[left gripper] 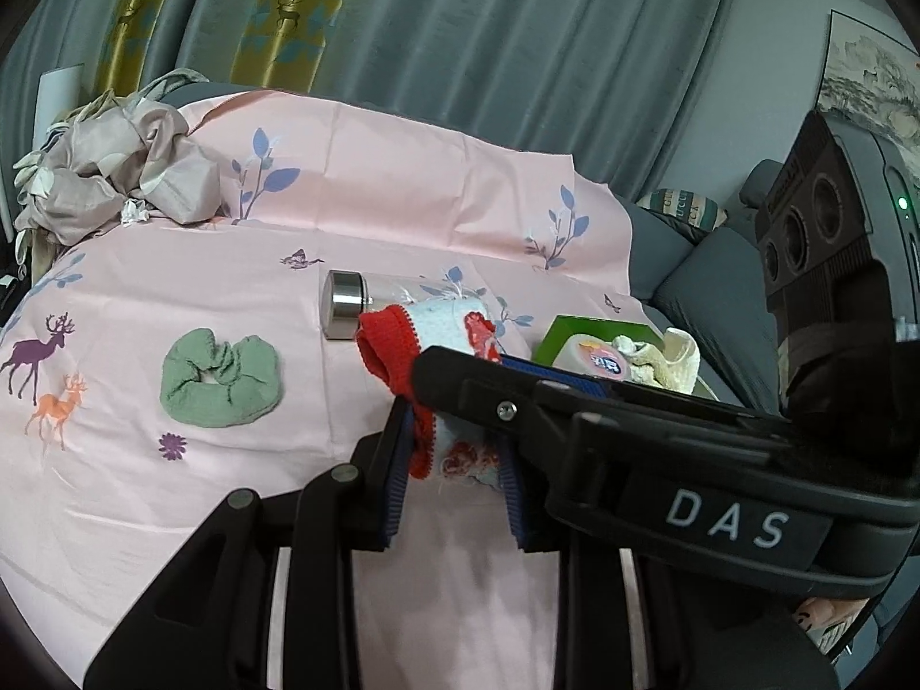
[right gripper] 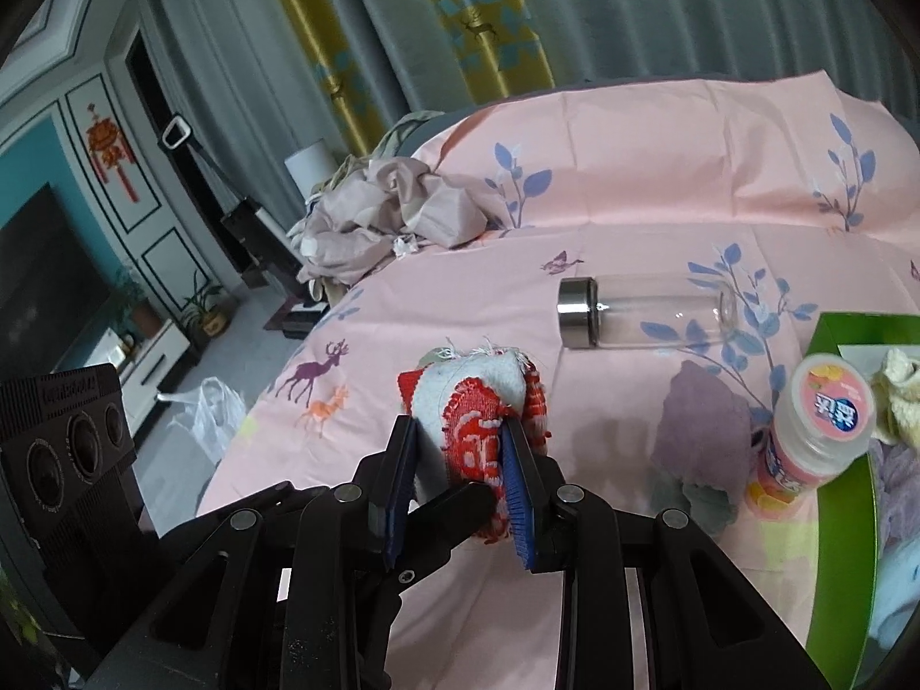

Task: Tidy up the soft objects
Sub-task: 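Lift the sock off the sheet with the right gripper, then carry the red-white sock with the right gripper over the green box, then open the right gripper to drop the sock into the box, then reach the right gripper to the green knit sock and close on it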

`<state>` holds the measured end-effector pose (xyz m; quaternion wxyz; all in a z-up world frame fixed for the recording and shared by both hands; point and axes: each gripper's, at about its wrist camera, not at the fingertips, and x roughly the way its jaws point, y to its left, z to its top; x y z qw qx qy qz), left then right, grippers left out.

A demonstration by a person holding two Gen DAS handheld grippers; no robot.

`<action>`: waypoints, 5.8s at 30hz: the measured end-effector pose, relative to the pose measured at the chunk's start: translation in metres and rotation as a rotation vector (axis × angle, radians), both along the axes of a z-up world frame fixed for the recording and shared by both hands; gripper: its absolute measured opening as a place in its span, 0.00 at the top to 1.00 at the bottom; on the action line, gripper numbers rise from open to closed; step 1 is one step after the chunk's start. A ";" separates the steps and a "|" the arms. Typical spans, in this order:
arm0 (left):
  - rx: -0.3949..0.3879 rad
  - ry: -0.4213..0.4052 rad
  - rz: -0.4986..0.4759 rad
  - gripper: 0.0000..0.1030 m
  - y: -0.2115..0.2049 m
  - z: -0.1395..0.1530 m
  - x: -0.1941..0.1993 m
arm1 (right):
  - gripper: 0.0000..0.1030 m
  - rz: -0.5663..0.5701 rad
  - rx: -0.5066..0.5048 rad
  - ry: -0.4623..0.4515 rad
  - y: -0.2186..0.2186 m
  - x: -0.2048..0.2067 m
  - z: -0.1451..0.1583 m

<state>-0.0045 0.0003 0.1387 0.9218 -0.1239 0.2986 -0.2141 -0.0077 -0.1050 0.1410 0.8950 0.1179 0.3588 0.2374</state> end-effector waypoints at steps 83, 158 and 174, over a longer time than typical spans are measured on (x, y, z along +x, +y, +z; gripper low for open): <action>0.129 0.101 -0.527 0.74 -0.302 0.018 0.018 | 0.70 -0.641 0.220 0.140 -0.304 -0.066 -0.014; -0.022 0.366 0.625 0.06 0.168 -0.030 0.018 | 0.11 -0.052 -0.290 0.193 0.123 0.102 -0.061; -0.031 0.366 0.587 0.06 0.164 -0.030 0.021 | 0.87 -0.044 -0.247 0.197 0.103 0.110 -0.087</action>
